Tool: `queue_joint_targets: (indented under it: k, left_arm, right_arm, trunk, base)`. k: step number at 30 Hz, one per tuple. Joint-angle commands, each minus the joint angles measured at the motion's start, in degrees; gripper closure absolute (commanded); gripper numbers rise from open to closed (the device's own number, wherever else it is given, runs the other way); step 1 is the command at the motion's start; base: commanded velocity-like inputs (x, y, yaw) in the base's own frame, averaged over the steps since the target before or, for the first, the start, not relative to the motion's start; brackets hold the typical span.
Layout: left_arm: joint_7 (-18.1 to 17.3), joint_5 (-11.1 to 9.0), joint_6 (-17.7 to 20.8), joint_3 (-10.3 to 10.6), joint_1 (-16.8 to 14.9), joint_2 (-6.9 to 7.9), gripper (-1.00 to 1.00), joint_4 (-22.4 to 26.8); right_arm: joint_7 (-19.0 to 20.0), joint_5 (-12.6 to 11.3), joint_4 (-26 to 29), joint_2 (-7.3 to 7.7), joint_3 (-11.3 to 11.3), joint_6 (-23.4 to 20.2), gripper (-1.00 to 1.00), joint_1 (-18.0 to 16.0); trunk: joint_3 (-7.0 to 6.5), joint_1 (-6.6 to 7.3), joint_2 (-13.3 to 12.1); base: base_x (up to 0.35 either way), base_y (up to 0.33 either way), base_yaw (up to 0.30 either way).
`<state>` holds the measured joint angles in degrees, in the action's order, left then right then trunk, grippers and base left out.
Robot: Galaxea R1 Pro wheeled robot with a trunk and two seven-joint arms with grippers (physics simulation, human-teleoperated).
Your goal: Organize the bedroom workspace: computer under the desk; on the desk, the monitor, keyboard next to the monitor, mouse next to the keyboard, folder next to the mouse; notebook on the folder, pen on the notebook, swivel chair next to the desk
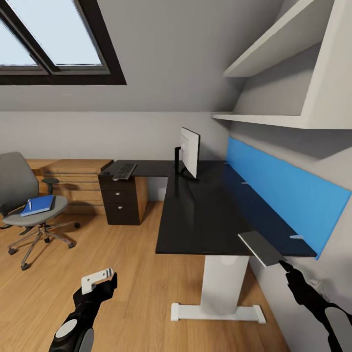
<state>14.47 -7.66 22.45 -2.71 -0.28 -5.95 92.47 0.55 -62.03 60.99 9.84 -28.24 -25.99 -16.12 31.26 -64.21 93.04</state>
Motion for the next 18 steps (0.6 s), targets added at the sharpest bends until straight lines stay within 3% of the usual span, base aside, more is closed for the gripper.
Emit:
queue_joint_targets:
  k: [1,5,18]
  left_arm:
    - [0.3,-0.6,0.2,0.0,0.0,-0.02,-1.0,0.1]
    - [0.3,-0.6,0.2,0.1,0.0,-0.09,-1.0,0.1]
    - [0.3,-0.6,0.2,0.1,0.0,-0.1,-1.0,0.0]
  right_arm:
    - [0.1,-0.7,0.0,-0.05,-0.1,-0.2,-1.0,0.0]
    - [0.0,-4.0,0.0,-0.16,0.0,0.2,-1.0,-0.1]
    - [-0.1,-4.6,0.0,-0.55,0.1,0.2,-1.0,0.0]
  trunk:
    - [0.06,0.0,0.0]
    - [0.6,-0.66,1.2]
    - [2.93,-3.51,6.4]
  base:
    - [0.0,0.0,0.0]
    - [0.0,0.0,0.0]
    - [0.0,0.0,0.0]
